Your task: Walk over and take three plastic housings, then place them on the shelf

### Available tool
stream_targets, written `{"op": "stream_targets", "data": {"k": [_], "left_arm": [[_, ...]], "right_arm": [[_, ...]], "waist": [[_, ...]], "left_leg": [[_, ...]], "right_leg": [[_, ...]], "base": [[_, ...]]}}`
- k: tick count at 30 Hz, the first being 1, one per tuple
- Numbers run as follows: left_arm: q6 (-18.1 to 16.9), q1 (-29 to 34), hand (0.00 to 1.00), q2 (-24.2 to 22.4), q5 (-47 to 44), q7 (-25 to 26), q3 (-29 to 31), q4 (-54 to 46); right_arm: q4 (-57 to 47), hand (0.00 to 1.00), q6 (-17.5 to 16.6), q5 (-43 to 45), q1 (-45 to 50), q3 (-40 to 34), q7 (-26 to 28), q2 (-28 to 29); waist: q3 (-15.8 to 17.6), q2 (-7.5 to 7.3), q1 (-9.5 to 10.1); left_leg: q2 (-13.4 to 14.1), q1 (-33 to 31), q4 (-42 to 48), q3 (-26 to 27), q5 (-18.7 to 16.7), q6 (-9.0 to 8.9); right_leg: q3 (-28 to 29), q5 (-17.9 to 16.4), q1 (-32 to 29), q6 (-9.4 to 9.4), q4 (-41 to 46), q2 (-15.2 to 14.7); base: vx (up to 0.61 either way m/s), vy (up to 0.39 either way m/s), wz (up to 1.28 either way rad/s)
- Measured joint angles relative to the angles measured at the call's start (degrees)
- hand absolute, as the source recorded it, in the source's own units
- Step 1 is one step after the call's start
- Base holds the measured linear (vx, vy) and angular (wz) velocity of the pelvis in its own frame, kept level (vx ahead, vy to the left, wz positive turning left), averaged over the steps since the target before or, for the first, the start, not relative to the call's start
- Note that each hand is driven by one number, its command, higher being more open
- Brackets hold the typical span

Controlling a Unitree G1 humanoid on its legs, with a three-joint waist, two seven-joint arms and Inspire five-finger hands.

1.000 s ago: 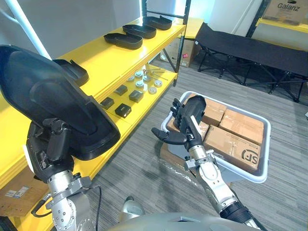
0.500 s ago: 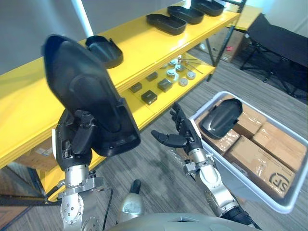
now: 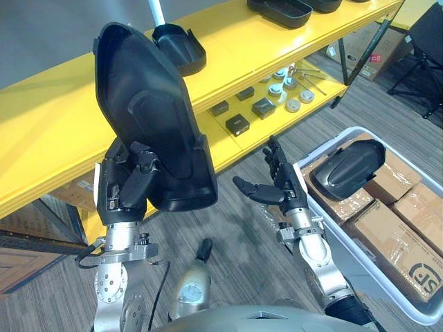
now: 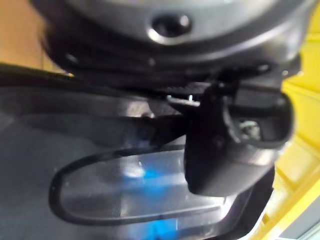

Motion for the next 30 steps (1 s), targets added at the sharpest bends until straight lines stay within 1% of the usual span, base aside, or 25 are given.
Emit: {"op": "stream_targets", "data": {"k": [1, 3, 4, 7, 8, 10, 11, 12, 13, 14, 15, 16, 17, 18, 19, 20, 22, 23, 24, 25, 26, 27, 28, 29, 30], "left_arm": [[0.0, 0.3, 0.0, 0.0, 0.0, 0.3, 0.0, 0.0], [0.0, 0.7, 0.0, -0.1, 0.0, 1.2, 0.2, 0.0], [0.0, 1.2, 0.0, -0.6, 0.0, 1.4, 1.1, 0.0], [0.0, 1.7, 0.0, -0.7, 0.0, 1.2, 3.0, -0.3], [0.0, 1.7, 0.0, -0.7, 0.0, 1.2, 3.7, -0.4], [0.1, 1.7, 0.0, -0.4, 0.0, 1.2, 5.2, -0.5], [0.1, 1.8, 0.0, -0.3, 0.0, 1.3, 5.6, -0.5], [0.1, 1.1, 0.0, -0.6, 0.0, 1.9, 6.0, -0.4], [0.2, 0.5, 0.0, -0.5, 0.0, 2.8, 6.1, -0.4], [0.2, 0.2, 0.0, -0.1, 0.0, 3.1, 6.3, -0.4], [0.1, -0.5, 0.0, 0.5, 0.0, 4.0, 7.0, -0.4], [0.1, -0.8, 0.0, 0.5, -0.1, 4.4, 7.4, -0.4], [0.1, -0.9, 0.0, 0.1, -0.2, 5.2, 8.1, -0.4], [0.1, -1.0, 0.0, -0.2, -0.3, 5.5, 8.3, -0.4], [0.0, -1.0, 0.0, -0.2, -0.3, 5.5, 8.4, -0.4], [0.0, -1.5, 0.0, -0.2, -0.3, 5.5, 8.2, -0.4], [0.0, -3.7, 0.0, -0.3, -0.3, 5.4, 7.8, -0.4], [0.0, -4.3, 0.0, -0.3, -0.3, 5.2, 7.7, -0.2], [-0.1, -5.0, 0.0, -0.3, -0.3, 5.1, 7.4, -0.1], [-0.1, -6.3, 0.0, -0.3, -0.3, 5.1, 6.6, 0.2], [-0.2, -6.5, 0.0, -0.3, -0.3, 5.1, 6.6, 0.3], [-0.3, -6.8, 0.0, -0.2, -0.3, 5.1, 6.0, 0.5], [-0.3, -6.9, 0.0, 0.4, -0.4, 5.2, 5.5, 0.5], [-0.4, -6.9, 0.0, 1.1, -0.4, 5.2, 5.4, 0.5], [-0.9, -6.9, 0.0, 0.3, -0.3, 5.1, 5.1, 1.6]], "right_arm": [[0.0, 1.0, 0.0, 0.0, 0.0, -0.1, 0.1, 0.1], [0.0, 1.0, -0.2, 0.1, -0.1, -0.6, 0.3, 1.1], [0.0, 1.0, -0.2, 0.1, -0.1, -0.5, 0.3, 2.0], [-0.7, 1.0, -0.8, 0.1, -0.2, -0.6, 0.9, 3.5], [-1.4, 1.0, -0.8, 0.1, -0.2, -0.6, 1.2, 3.7], [-2.5, 1.0, -0.8, 0.1, 0.1, -0.6, 2.1, 3.8], [-2.5, 1.0, -0.8, 0.2, 0.4, -0.7, 2.5, 3.9], [-2.5, 1.0, -1.1, 0.2, 0.7, -0.7, 3.2, 3.8], [-2.4, 1.0, -1.2, 0.2, 0.6, -0.7, 3.8, 3.9], [-2.4, 1.0, -1.2, 0.2, 0.5, -0.7, 4.2, 4.0], [-2.3, 1.0, -1.8, 0.2, 0.0, -0.7, 4.6, 4.3], [-2.3, 1.0, -2.1, 0.2, -0.5, -0.7, 4.8, 4.6], [-2.3, 1.0, -2.4, 0.1, -2.0, -0.7, 5.3, 4.4], [-2.3, 1.0, -3.2, 0.2, -3.8, -0.8, 5.2, 3.9], [-2.3, 1.0, -3.7, 0.2, -4.7, -1.1, 5.3, 3.6], [-2.4, 1.0, -4.8, 0.4, -6.7, -2.0, 5.3, 3.1], [-2.6, 1.0, -5.7, 0.7, -11.6, -4.9, 4.7, 1.8], [-2.9, 1.0, -5.7, 0.7, -12.5, -5.5, 4.2, 1.2], [-3.5, 1.0, -5.7, 0.7, -13.4, -6.4, 3.6, 0.4], [-5.6, 1.0, -5.7, 0.6, -13.4, -7.8, 2.6, -0.7], [-6.1, 1.0, -5.7, 0.5, -13.4, -8.0, 2.3, -0.9], [-7.8, 1.0, -5.7, -0.6, -13.3, -8.9, 1.0, -1.2], [-10.0, 1.0, -5.8, -1.2, -13.1, -10.0, -0.6, -1.1], [-11.1, 1.0, -5.8, -1.9, -13.1, -10.6, -1.4, -1.1], [-12.0, 1.0, -6.9, -3.0, -14.1, -12.0, -2.5, -2.7]], "waist": [[0.2, -0.16, 0.02], [1.2, -0.52, 0.26], [1.5, -0.43, 0.54], [1.3, -0.05, 0.58], [1.3, -0.25, 0.69], [0.8, -0.85, 1.72], [0.3, -1.25, 1.68], [-0.3, -1.99, 1.41], [-0.9, -2.22, 1.37], [-1.1, -2.47, 1.38], [-1.3, -2.74, 1.38], [-1.3, -2.74, 1.36], [-1.3, -2.31, 1.35], [-1.4, -1.56, 1.32], [-1.5, -1.29, 1.24], [-2.0, -0.64, 1.19], [-2.9, -0.14, 0.84], [-3.0, 0.05, 0.58], [-3.1, 0.16, -0.12], [-3.1, 0.12, -0.74], [-3.2, 0.04, -0.89], [-3.5, -0.48, -1.97], [-4.2, -1.83, -2.51], [-4.9, -3.16, -2.7], [-5.7, -1.53, -2.3]], "left_leg": [[-0.3, -0.2, 1.1, 0.1, -0.6, 0.04], [-1.5, -1.0, 6.6, 0.6, -3.4, 0.28], [-2.0, -1.3, 10.9, 1.5, -6.1, 0.39], [-2.0, -4.4, 18.4, 2.6, -10.3, 0.97], [-2.0, -5.6, 21.2, 3.8, -11.7, 1.89], [-2.1, -7.7, 27.6, 8.2, -16.5, 5.75], [-2.4, -7.7, 27.8, 8.6, -17.6, 5.21], [-3.6, -7.7, 28.0, 8.3, -18.5, 4.84], [-4.5, -7.6, 27.1, 7.4, -18.7, 5.55], [-4.6, -7.0, 26.1, 7.0, -18.6, 5.92], [-5.0, -5.8, 24.6, 5.5, -18.3, 7.36], [-5.2, -5.0, 24.1, 4.8, -18.3, 7.86], [-5.3, -2.8, 22.7, 3.8, -18.5, 8.48], [-5.2, -0.5, 21.5, 2.6, -18.5, 8.4], [-5.2, 0.4, 21.0, 2.0, -18.5, 8.42], [-5.3, 1.5, 20.4, 0.6, -18.9, 8.59], [-5.5, 2.9, 19.4, -3.4, -19.4, 8.3], [-5.5, 3.5, 19.0, -4.5, -19.5, 8.12], [-5.6, 4.2, 18.8, -6.6, -19.7, 7.74], [-5.9, 5.7, 18.7, -9.6, -20.3, 6.85], [-6.0, 6.0, 18.7, -10.1, -20.5, 6.64], [-6.6, 6.7, 19.1, -11.8, -21.1, 5.67], [-7.1, 7.3, 19.0, -11.1, -22.2, 4.15], [-7.6, 7.2, 19.1, -9.9, -23.1, 3.6], [-5.0, 6.9, 20.7, -8.3, -25.3, 2.43]], "right_leg": [[0.0, -0.1, 0.0, 0.03, 0.6, -0.4], [0.4, -0.7, 0.9, 0.88, 2.5, -1.7], [0.8, -1.4, 2.0, 0.66, 3.1, -2.3], [0.9, -2.4, 2.5, 0.48, 3.4, -2.4], [1.0, -2.6, 2.5, 0.11, 3.3, -2.8], [1.4, -2.8, 4.3, -0.56, 1.1, -3.2], [1.5, -2.6, 5.1, -2.09, 1.0, -2.9], [3.5, -0.9, 2.7, -7.87, 7.0, -4.2], [7.0, 4.8, -2.8, -8.55, 15.6, -5.7], [8.3, 7.7, -5.0, -8.62, 19.3, -6.2], [10.5, 9.2, -7.8, -8.18, 24.4, -6.4], [10.9, 7.4, -8.8, -7.75, 26.1, -5.9], [10.9, 3.9, -9.7, -7.04, 26.7, -4.5], [10.8, 1.9, -10.0, -7.21, 24.1, -2.1], [10.8, 1.4, -10.2, -7.08, 22.1, -0.8], [11.2, 1.0, -11.4, -6.95, 18.2, 1.3], [15.5, 1.4, -16.3, -6.29, 12.3, 5.1], [16.7, 1.7, -17.2, -5.8, 10.8, 5.8], [18.8, 2.3, -18.3, -4.88, 8.8, 6.6], [22.5, 3.2, -19.8, -3.81, 6.8, 7.4], [23.3, 3.4, -20.0, -3.58, 6.5, 7.5], [25.3, 4.5, -20.0, -2.93, 4.8, 7.6], [24.9, 9.4, -19.0, -3.95, 2.6, 6.5], [24.6, 13.5, -18.3, -4.03, 1.4, 5.5], [22.4, 13.6, -16.9, -2.21, 0.2, 6.4]], "base": [[-0.05, 0.059, -0.03], [-0.04, 0.075, -0.11], [-0.03, 0.069, -0.18], [-0.03, 0.083, -0.03], [0.0, 0.147, 0.05], [0.07, 0.181, -0.03], [0.18, 0.136, 0.17], [0.21, 0.184, 0.43], [0.2, 0.221, 0.48], [0.27, 0.257, 0.49], [0.26, 0.155, 0.37], [0.36, 0.12, 0.44], [0.33, 0.079, 0.46], [0.33, 0.071, 0.48], [0.31, 0.042, 0.61], [0.28, -0.01, 0.74], [0.3, -0.067, 0.93], [0.27, -0.144, 0.91], [0.29, -0.223, 1.15], [0.29, -0.261, 1.07], [0.31, -0.323, 1.22], [0.3, -0.351, 1.13], [0.29, -0.356, 1.26], [0.24, -0.363, 0.95], [0.17, -0.343, 0.76]]}}
